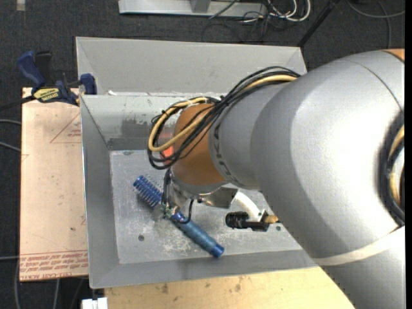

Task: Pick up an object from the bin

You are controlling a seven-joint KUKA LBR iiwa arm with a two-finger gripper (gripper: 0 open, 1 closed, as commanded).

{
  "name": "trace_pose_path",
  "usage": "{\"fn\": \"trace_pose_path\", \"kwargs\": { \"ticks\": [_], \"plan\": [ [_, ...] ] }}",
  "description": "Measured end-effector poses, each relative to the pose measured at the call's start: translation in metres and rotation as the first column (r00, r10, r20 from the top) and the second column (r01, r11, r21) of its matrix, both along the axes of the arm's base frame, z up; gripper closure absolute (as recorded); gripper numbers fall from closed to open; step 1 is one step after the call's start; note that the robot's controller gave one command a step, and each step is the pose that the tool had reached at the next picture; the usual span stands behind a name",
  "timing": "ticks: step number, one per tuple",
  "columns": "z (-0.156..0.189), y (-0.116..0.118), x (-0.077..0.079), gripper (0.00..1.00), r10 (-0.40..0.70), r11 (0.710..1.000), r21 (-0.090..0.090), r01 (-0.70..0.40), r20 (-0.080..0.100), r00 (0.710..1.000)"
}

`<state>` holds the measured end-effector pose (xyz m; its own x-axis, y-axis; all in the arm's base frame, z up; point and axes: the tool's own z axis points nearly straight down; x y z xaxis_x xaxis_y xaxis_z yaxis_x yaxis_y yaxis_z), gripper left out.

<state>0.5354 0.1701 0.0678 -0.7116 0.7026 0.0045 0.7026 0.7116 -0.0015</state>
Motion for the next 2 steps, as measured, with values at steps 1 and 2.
{"fn": "trace_pose_path", "kwargs": {
  "ticks": [1, 2],
  "plan": [
    [0.083, 0.001, 0.002, 1.00, 0.004, 1.000, 0.000, -0.004, 0.010, 1.000],
    [0.130, 0.001, 0.003, 1.00, 0.008, 1.000, 0.000, -0.008, 0.009, 1.000]
  ]
}}
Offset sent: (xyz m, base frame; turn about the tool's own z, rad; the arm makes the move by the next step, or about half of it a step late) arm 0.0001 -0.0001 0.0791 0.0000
